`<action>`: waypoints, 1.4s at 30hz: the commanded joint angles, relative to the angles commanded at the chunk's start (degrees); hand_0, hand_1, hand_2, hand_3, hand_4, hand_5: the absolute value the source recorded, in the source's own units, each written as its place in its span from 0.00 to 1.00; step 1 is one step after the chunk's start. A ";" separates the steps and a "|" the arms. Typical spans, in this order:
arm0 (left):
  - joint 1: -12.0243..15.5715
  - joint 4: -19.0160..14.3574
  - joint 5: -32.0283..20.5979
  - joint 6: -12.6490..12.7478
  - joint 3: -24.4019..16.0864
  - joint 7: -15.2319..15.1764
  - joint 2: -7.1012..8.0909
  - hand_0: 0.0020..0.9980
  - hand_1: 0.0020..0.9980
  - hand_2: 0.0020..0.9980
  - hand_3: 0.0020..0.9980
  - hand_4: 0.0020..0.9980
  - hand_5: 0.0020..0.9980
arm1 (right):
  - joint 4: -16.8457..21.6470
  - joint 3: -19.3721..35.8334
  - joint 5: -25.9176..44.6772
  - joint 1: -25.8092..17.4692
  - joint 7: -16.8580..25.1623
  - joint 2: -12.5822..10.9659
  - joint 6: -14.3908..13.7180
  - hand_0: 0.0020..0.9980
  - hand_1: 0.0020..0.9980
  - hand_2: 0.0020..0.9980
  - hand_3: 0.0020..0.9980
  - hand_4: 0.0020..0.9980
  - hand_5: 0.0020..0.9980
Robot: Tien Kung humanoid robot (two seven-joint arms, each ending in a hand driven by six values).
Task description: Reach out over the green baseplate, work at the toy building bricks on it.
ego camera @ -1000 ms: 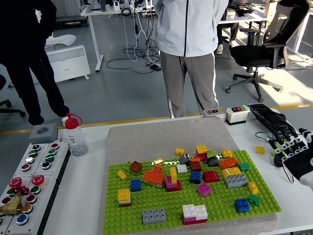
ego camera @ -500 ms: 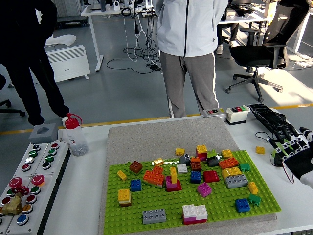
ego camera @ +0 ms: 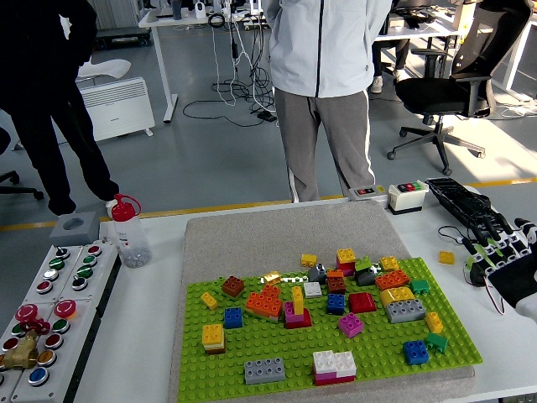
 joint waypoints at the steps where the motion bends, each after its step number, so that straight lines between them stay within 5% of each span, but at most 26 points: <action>1: -0.08 0.00 -0.05 0.00 0.02 -0.02 0.00 0.73 0.79 0.82 0.68 0.48 1.00 | 0.00 0.10 -0.01 0.05 0.00 0.00 0.01 0.80 0.76 0.76 0.75 0.53 0.42; 42: 0.92 0.00 0.91 -0.22 -0.41 0.09 -0.12 0.73 0.79 0.82 0.68 0.49 1.00 | -0.22 -0.67 0.00 -0.60 -0.28 -0.17 0.08 0.80 0.76 0.76 0.75 0.52 0.42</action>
